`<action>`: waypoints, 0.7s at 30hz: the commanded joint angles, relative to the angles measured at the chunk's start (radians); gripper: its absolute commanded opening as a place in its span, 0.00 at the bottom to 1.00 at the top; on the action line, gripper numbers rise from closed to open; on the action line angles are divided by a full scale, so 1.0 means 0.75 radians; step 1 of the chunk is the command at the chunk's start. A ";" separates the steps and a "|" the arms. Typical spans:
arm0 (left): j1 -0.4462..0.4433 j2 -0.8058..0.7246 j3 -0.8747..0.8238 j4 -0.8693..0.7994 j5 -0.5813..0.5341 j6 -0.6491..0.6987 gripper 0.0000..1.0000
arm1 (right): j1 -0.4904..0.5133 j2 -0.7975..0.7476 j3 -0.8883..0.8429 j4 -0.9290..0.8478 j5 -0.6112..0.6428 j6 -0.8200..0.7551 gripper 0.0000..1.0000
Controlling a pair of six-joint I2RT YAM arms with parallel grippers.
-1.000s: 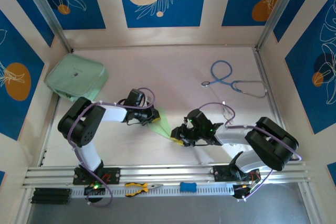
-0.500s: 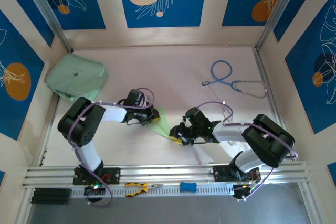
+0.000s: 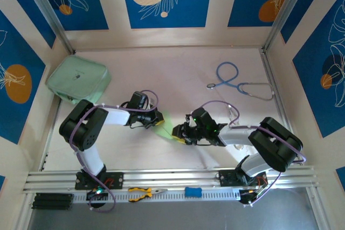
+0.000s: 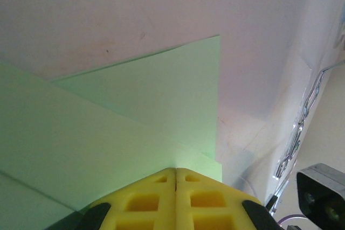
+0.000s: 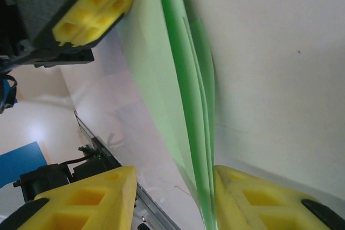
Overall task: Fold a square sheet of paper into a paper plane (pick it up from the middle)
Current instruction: Turn over the paper at the center of the table.
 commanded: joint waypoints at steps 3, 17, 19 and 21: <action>0.015 -0.015 -0.017 0.004 0.030 -0.004 0.07 | -0.018 0.049 0.013 0.109 -0.047 -0.051 0.42; 0.015 -0.033 -0.007 0.042 0.069 -0.009 0.08 | -0.062 0.196 0.051 0.220 -0.140 -0.090 0.25; 0.015 -0.046 -0.001 0.040 0.074 -0.006 0.09 | -0.064 0.203 0.044 0.225 -0.143 -0.095 0.19; 0.015 -0.066 0.005 0.037 0.077 -0.004 0.10 | -0.067 0.206 0.042 0.233 -0.150 -0.100 0.14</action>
